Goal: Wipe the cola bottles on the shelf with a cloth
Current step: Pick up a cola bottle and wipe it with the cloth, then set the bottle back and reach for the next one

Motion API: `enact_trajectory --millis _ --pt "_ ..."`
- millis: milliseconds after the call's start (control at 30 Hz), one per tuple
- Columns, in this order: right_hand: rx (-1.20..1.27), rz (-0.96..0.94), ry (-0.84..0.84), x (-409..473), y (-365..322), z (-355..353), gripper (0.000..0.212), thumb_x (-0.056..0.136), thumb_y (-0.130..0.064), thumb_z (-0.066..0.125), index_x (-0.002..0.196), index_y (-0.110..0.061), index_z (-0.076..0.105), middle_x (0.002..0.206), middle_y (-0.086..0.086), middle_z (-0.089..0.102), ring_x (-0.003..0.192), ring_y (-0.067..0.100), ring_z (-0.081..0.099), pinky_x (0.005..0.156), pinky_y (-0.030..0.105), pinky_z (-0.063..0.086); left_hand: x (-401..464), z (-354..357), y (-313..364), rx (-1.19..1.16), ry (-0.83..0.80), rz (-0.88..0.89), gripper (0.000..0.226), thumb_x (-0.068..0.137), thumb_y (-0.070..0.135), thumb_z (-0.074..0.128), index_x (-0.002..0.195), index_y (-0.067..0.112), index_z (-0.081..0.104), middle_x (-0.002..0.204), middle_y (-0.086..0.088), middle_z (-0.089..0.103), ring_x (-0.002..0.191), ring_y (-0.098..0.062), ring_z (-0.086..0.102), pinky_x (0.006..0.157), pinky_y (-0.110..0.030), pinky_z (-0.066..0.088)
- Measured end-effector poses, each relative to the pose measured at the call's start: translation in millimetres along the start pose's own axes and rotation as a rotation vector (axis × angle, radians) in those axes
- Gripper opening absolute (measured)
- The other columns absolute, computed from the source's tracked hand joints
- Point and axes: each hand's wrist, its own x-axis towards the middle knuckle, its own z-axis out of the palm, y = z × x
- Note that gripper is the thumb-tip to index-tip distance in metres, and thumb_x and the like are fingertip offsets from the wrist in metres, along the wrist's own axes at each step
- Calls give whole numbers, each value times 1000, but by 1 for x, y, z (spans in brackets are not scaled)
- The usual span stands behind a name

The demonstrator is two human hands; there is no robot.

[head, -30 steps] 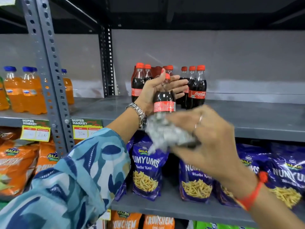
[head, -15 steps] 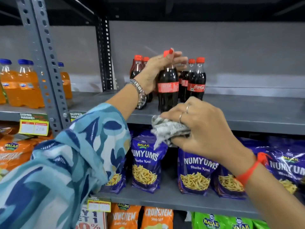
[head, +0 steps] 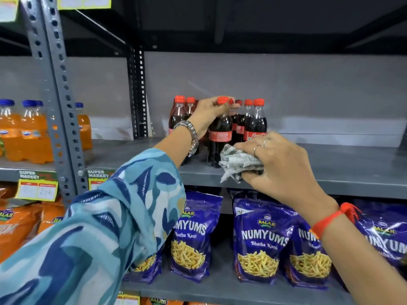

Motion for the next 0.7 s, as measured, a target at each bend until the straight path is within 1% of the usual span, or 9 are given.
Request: enact_trajectory --millis 67,133,200,267,333,433,500,600,700 --pt "17 6 11 -2 0 1 45 57 -31 64 101 -23 71 89 -8 71 77 23 62 57 24 42 2 0 -1 1 18 -9 18 86 18 58 102 9 60 88 8 69 75 -2 67 66 -2 42" --pt "24 10 18 -4 0 2 46 55 -29 64 99 -23 72 86 -8 71 75 22 62 56 23 42 3 1 -2 22 27 -21 13 87 20 57 96 11 60 99 1 70 77 -3 66 72 -3 39" --pt "28 14 12 -6 -1 2 45 55 -29 63 99 -23 72 85 -8 71 75 22 62 56 23 42 4 2 -1 65 32 -24 11 87 20 57 93 11 60 108 -7 67 85 -9 65 85 -11 34" --pt "29 21 5 -7 -2 3 44 56 -29 63 99 -23 72 86 -9 71 75 22 62 55 23 41 7 3 1 127 34 -25 15 87 18 57 98 7 61 110 -8 67 96 -17 64 94 -21 31" --pt "34 25 6 -7 -4 3 44 57 -29 62 99 -23 71 86 -9 71 75 23 62 55 22 39 8 2 2 184 34 -28 18 87 17 58 101 8 60 112 -10 67 104 -20 63 99 -25 36" --pt "39 30 8 -7 -5 1 45 57 -29 63 101 -23 71 87 -9 71 75 22 62 55 20 36 8 0 5 234 43 -19 22 84 19 62 103 7 62 110 -13 67 106 -23 62 98 -29 43" --pt "39 37 11 -7 -5 0 45 57 -30 63 101 -23 71 88 -10 71 77 21 62 57 20 35 7 0 8 269 68 11 37 83 21 64 116 5 57 111 -12 64 107 -20 59 102 -30 41" --pt "39 61 11 -7 -3 0 46 57 -30 64 102 -23 71 89 -9 71 79 21 61 57 20 33 3 -2 23 337 129 116 53 84 24 63 129 3 45 131 -12 53 120 -19 51 87 -14 44" --pt "42 73 -11 -8 -3 2 45 59 -33 65 103 -23 70 88 -8 71 80 21 60 56 20 33 3 -13 39 296 229 224 49 84 25 63 127 5 48 129 -10 55 118 -15 52 82 -10 43"
